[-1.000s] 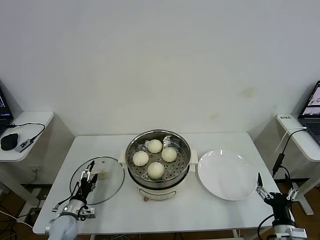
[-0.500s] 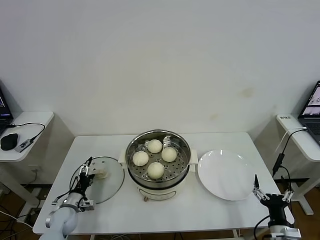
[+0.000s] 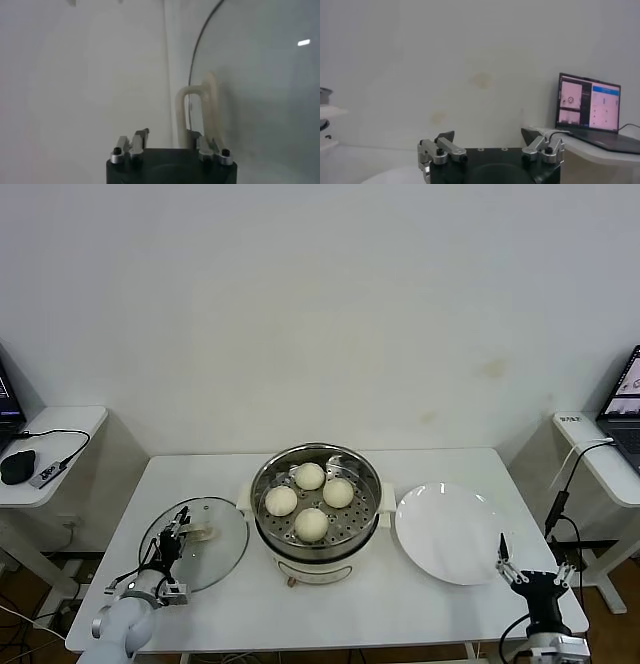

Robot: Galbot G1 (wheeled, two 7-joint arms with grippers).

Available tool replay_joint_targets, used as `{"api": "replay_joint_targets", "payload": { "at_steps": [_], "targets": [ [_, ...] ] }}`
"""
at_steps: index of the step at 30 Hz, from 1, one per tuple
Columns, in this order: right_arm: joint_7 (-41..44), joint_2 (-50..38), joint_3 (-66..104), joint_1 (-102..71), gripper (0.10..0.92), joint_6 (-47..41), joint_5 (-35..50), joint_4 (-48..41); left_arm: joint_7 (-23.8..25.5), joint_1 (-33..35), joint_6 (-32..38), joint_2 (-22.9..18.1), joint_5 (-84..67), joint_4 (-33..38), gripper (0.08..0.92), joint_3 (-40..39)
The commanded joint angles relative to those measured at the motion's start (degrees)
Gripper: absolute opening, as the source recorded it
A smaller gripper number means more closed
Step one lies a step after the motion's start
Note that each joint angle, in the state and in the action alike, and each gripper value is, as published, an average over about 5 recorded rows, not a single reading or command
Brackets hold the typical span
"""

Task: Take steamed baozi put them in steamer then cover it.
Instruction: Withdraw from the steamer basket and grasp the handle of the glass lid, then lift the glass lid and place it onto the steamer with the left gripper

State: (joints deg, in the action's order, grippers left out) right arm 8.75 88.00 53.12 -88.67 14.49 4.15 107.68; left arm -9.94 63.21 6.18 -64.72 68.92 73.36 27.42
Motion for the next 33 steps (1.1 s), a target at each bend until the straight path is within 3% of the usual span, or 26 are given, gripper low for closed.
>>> {"api": "replay_joint_targets", "payload": {
  "at_steps": [1,6,9,15,22,27,33],
  "targets": [
    [-0.06,0.09,-0.55,-0.02,0.823,0.0,-0.51,0.31,-2.59,1.18,0.65,-0.31,-0.54,1.98,0.333,0.9],
    [-0.08,0.01,-0.97,-0.35,0.823,0.27,-0.82,0.56,-4.11,2.72,1.11,-0.23,-0.74,5.03,0.192,2.74],
    [-0.09,-0.12,-1.33,-0.51,0.823,0.38,-0.94,0.58,-4.15,4.06,1.01,0.68,-1.76,7.95,0.152,3.96],
    [-0.01,-0.56,-2.13,-0.88,0.823,0.38,-0.82,1.16,-2.13,8.49,-0.45,4.7,-6.17,15.44,0.149,6.58],
    [0.08,-1.32,-2.67,-1.19,0.823,0.31,-0.89,1.05,3.89,13.83,-3.94,10.33,-13.45,25.73,0.149,11.17],
    [0.15,-1.65,-2.82,-1.24,0.823,-0.27,-1.71,0.72,10.36,15.9,-9.74,13.64,-18.72,33.11,0.149,13.46],
    [0.18,-1.28,-3.87,-0.65,0.823,0.1,-4.38,-0.93,14.45,15.28,-17.3,15.48,-22.35,41.77,0.149,9.58]
  ]
}}
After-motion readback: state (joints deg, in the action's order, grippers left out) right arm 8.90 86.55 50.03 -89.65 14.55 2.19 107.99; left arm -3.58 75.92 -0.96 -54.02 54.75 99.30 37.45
